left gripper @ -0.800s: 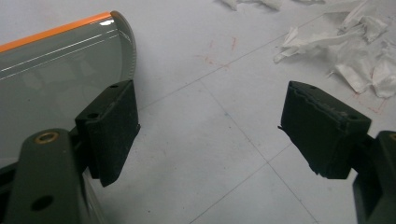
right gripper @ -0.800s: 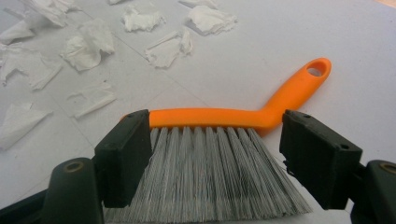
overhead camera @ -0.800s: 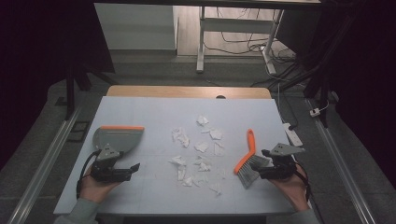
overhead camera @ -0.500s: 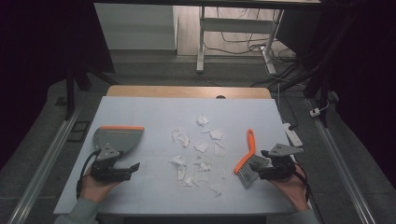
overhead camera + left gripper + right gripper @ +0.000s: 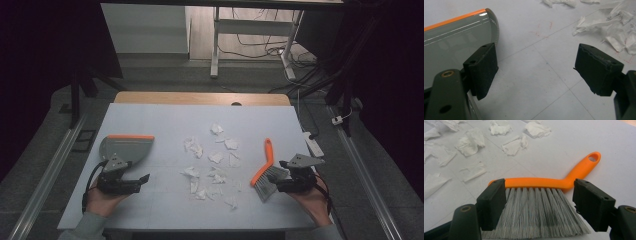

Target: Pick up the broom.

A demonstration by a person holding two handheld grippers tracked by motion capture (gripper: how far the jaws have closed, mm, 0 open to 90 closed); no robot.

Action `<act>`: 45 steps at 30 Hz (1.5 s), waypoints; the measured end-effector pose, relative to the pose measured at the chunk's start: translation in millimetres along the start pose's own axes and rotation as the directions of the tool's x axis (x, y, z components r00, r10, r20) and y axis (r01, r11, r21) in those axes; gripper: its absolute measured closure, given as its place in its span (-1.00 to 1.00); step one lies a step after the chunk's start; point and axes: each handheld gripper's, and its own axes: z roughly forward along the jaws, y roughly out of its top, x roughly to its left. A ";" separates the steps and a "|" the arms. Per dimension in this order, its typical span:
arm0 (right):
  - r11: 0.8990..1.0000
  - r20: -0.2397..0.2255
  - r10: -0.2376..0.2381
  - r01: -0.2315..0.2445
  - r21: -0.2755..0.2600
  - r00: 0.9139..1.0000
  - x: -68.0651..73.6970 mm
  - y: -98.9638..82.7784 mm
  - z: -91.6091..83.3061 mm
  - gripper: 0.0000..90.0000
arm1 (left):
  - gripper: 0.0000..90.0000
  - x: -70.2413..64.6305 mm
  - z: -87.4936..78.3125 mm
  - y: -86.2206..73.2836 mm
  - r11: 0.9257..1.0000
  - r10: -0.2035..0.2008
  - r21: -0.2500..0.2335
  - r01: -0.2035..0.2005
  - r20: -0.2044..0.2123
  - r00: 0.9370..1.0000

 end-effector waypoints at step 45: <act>0.767 0.252 0.335 -0.418 0.487 0.908 -53.1 97.5 64.4 -0.28 | -0.52 -3.1 -0.7 -1.8 0.999 0.050 -0.010 -0.050 -0.009 0.999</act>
